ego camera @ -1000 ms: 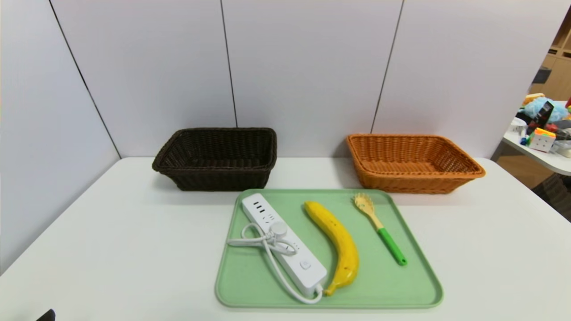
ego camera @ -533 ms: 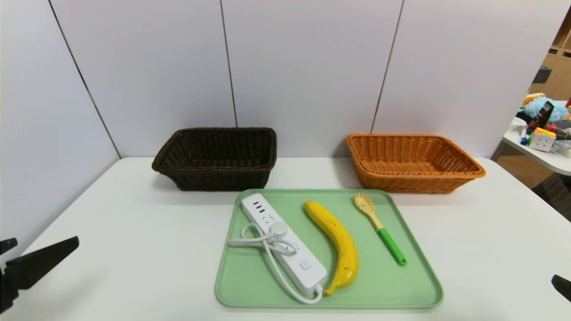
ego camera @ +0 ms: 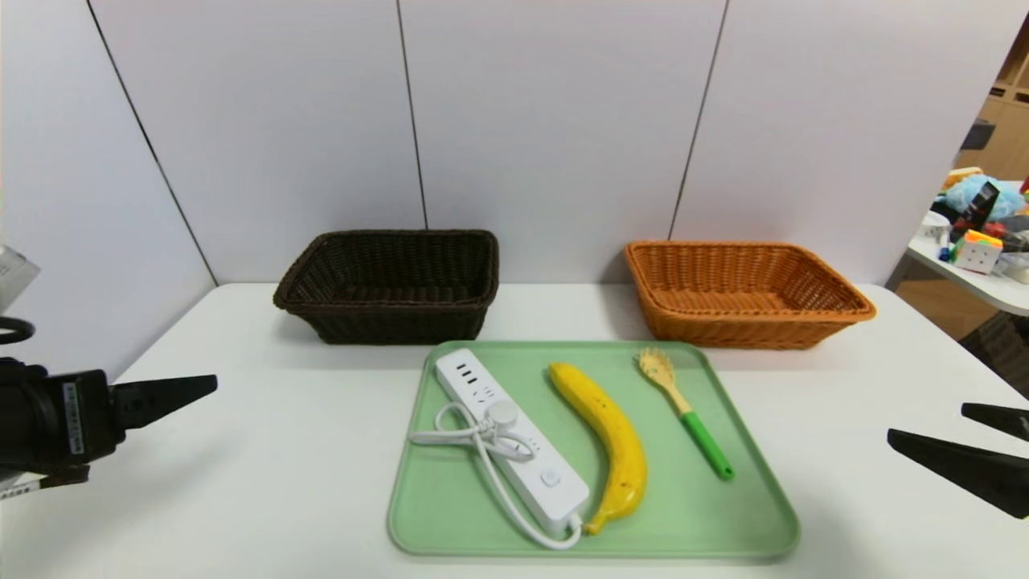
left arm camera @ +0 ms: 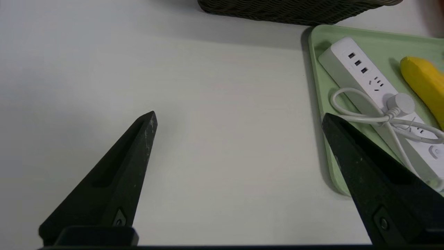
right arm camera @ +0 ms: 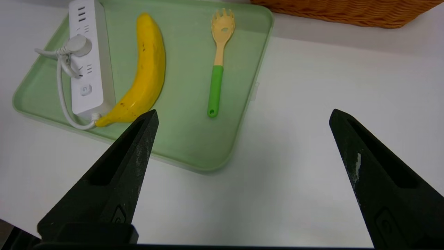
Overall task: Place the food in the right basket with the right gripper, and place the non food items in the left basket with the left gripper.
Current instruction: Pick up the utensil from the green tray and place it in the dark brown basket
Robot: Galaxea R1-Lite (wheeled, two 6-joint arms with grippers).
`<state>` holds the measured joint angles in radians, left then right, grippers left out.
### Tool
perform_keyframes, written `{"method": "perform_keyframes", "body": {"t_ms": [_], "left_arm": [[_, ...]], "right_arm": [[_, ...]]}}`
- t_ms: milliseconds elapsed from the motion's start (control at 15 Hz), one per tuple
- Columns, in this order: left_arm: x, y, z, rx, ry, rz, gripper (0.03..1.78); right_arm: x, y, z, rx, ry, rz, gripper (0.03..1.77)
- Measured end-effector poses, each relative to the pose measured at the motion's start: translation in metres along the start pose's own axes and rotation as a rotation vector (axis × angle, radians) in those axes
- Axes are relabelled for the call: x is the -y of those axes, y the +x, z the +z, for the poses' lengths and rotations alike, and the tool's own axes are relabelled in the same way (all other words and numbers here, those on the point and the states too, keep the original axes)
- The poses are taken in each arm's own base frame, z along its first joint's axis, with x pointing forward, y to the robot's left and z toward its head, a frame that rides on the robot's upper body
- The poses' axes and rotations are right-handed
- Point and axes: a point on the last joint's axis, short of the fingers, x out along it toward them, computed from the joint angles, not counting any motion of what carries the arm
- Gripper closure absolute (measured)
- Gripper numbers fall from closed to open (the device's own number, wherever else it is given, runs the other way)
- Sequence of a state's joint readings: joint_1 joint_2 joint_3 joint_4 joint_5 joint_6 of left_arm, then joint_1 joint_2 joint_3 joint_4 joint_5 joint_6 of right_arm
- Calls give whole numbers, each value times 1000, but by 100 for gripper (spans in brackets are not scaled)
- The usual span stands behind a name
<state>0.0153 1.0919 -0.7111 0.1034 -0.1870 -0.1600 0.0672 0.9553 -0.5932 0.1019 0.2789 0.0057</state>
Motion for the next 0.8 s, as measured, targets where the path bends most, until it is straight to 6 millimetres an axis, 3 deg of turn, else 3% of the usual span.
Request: {"method": "perform_keyframes", "body": {"t_ms": [333, 800], "left_arm": [[9, 20, 12, -98, 1, -164, 12], [46, 42, 21, -175, 89, -344, 12]], "right_arm": [[5, 21, 17, -47, -18, 25, 10], [2, 45, 26, -100, -89, 192, 10]]}}
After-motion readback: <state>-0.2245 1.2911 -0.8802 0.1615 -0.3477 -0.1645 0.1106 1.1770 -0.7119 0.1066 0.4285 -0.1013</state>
